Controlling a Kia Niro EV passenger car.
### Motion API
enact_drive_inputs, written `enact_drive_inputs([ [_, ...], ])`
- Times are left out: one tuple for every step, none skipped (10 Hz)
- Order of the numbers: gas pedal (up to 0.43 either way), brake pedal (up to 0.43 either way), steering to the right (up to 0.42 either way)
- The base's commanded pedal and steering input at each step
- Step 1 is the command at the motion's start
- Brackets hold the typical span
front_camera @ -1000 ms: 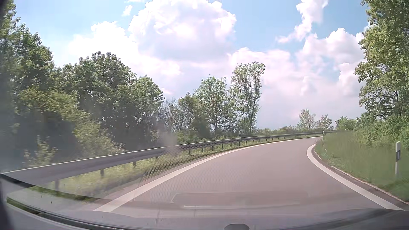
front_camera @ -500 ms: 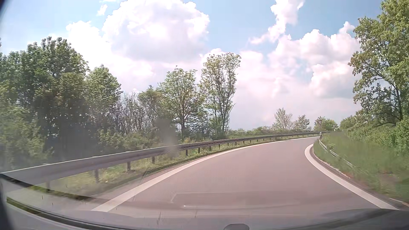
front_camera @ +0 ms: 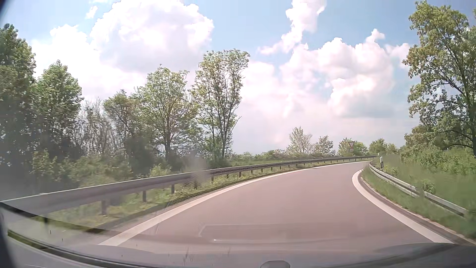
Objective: Follow the waypoints while adhering to traffic rules and regulations
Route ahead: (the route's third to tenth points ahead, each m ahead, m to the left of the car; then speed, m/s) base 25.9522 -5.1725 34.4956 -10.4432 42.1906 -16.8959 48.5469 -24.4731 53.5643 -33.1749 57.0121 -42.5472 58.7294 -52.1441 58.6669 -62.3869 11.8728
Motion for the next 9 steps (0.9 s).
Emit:
enact_drive_inputs([
  [0.0,0.0,0.093],
  [0.0,0.0,0.093],
  [0.0,0.0,0.092],
  [0.008,0.0,0.09],
  [0.039,0.0,0.09],
  [0.059,0.0,0.09],
  [0.169,0.0,0.09],
  [0.169,0.0,0.09],
  [0.169,0.0,0.09],
])
